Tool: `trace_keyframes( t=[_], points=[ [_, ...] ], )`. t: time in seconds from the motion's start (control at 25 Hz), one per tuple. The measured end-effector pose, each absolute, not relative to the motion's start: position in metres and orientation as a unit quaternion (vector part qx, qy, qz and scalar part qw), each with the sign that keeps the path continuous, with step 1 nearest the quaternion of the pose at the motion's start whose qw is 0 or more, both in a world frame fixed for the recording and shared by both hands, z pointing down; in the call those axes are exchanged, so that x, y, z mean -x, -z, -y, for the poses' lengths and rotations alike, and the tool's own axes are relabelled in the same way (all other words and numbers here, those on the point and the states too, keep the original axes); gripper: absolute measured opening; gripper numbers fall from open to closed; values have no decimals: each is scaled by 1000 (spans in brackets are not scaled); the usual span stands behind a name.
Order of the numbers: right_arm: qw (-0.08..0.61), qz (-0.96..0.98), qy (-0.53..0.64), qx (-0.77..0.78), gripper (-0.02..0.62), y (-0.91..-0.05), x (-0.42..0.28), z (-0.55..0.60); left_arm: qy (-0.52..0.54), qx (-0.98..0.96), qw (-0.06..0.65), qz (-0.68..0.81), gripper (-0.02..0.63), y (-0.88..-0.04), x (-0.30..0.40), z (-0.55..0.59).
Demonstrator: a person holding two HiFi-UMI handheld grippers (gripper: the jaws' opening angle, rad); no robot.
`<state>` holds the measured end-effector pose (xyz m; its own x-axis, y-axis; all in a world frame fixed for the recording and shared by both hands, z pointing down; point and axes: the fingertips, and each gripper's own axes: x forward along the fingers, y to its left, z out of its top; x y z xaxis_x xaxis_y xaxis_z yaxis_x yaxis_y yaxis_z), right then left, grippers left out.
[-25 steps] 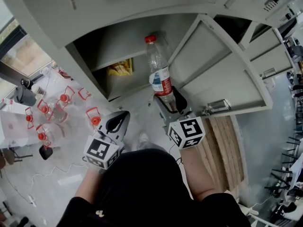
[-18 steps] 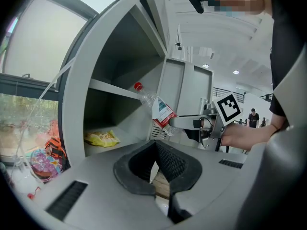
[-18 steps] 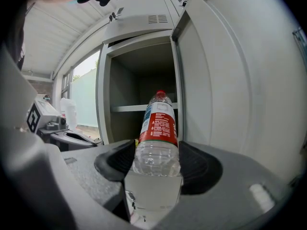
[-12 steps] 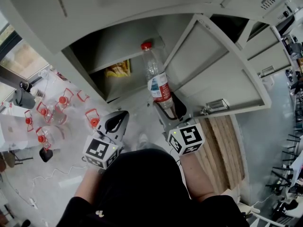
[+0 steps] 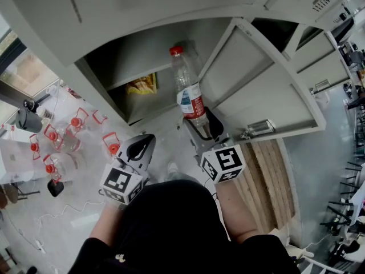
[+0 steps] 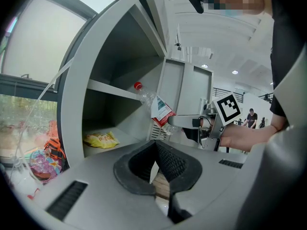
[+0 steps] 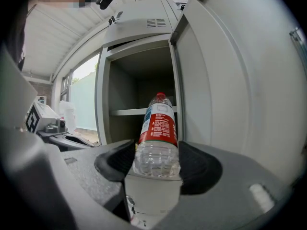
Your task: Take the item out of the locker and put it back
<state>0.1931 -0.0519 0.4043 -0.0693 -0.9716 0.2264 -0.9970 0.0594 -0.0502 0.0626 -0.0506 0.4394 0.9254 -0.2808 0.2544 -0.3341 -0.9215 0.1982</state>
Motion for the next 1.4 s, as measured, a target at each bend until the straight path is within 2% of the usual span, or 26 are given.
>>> trace_keyframes(
  t=[0.48,0.76,1.4],
  points=[
    [92,725,-101,-675,279,-413,-193,72,-109,-972,121,171,14,-440,-56,56],
    [131,714,-95,-681,273,-421,-197,80,-112,-971,121,172,14,-440,-55,58],
    [94,715,-58,-690,258,-404,-197,71,-111,-970,122,180,14,-441,-52,60]
  ],
)
